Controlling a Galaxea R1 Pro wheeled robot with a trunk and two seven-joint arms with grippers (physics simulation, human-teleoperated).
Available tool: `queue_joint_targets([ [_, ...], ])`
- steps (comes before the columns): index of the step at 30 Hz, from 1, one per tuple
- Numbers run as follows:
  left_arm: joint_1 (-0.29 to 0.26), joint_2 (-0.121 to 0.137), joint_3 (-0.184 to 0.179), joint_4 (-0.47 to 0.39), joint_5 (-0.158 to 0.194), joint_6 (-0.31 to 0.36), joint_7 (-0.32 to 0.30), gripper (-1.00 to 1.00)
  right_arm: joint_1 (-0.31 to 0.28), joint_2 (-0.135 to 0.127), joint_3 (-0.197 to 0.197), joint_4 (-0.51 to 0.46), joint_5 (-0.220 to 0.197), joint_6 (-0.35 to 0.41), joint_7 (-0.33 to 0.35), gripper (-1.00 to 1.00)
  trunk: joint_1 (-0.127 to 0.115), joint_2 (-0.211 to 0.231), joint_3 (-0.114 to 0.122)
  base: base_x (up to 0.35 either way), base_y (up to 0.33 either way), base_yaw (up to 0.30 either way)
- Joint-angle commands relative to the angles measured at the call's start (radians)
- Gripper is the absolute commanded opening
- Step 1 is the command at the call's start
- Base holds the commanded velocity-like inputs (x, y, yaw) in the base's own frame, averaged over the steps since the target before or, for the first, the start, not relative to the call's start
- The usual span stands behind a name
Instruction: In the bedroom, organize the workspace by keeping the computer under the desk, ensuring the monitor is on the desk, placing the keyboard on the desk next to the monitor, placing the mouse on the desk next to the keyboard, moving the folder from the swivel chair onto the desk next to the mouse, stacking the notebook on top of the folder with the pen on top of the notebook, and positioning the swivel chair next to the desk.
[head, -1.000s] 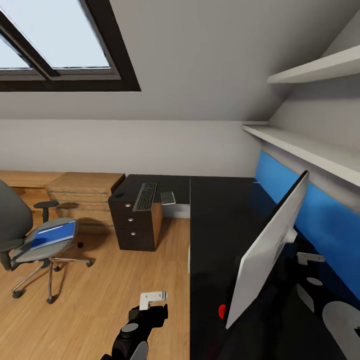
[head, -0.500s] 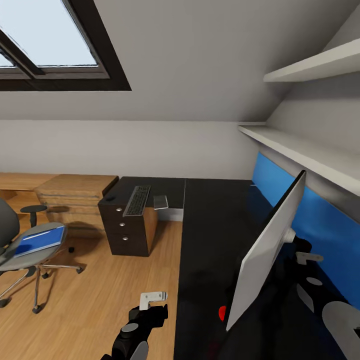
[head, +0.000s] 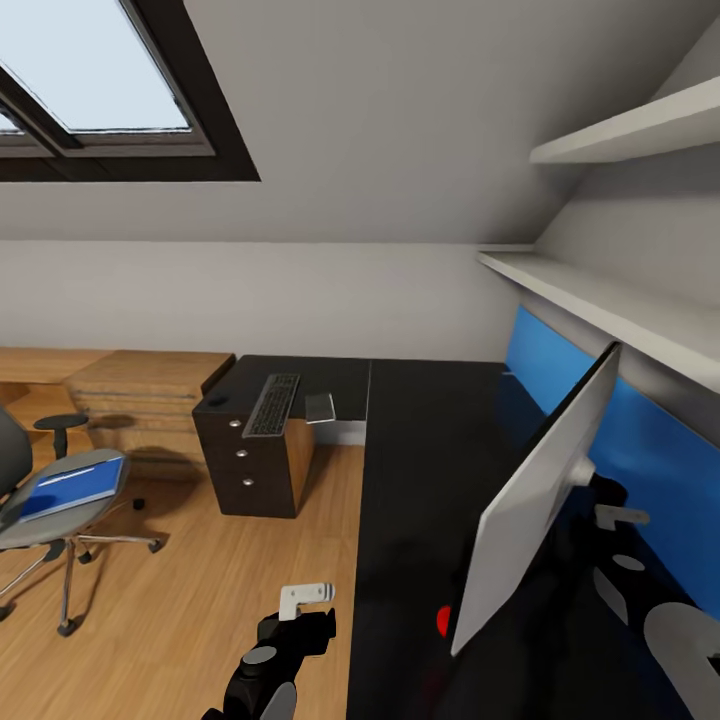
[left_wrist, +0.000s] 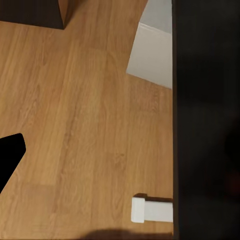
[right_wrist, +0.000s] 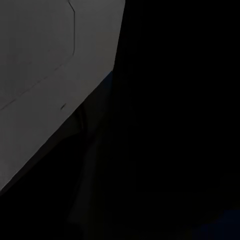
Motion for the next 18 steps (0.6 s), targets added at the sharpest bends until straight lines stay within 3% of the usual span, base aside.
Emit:
queue_joint_targets([
  [1, -0.001, 0.000, -0.002, -0.001, 0.010, 0.002, 0.009, 1.00, 0.000, 0.000, 0.025, 0.013, -0.009, -0.007, -0.035, -1.00, 0.001, -0.001, -0.002, 0.156, 0.000, 0.000],
  [13, -0.001, 0.000, 0.000, 0.001, 0.014, 0.003, 0.009, 1.00, 0.000, 0.000, 0.025, 0.013, -0.009, -0.007, -0.036, -1.00, 0.001, -0.001, -0.002, 0.014, 0.000, 0.000],
  [18, -0.001, 0.000, -0.001, 0.001, 0.013, 0.003, 0.009, 1.00, 0.000, 0.000, 0.025, 0.013, -0.009, -0.007, -0.036, -1.00, 0.001, -0.001, -0.002, 0.155, 0.000, 0.000],
])
